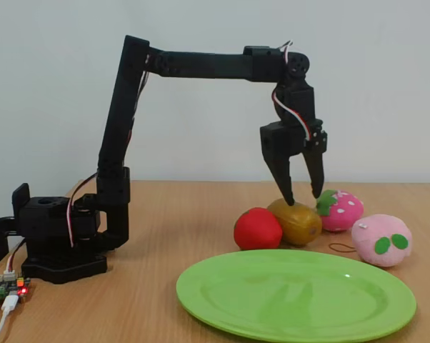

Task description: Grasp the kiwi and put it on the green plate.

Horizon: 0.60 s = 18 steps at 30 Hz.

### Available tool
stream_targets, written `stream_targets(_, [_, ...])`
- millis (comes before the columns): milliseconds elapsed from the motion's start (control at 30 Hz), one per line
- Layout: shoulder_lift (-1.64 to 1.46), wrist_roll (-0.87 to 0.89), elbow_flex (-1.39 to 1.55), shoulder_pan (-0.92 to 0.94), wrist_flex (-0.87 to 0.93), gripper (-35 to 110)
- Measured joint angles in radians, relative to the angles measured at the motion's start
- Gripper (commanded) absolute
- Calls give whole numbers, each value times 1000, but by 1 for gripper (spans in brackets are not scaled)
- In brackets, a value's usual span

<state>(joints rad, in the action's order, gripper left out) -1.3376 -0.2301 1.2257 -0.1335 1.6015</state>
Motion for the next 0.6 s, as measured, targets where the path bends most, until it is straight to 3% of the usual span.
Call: stream_targets(600, [175, -57, 2, -8, 3, 27])
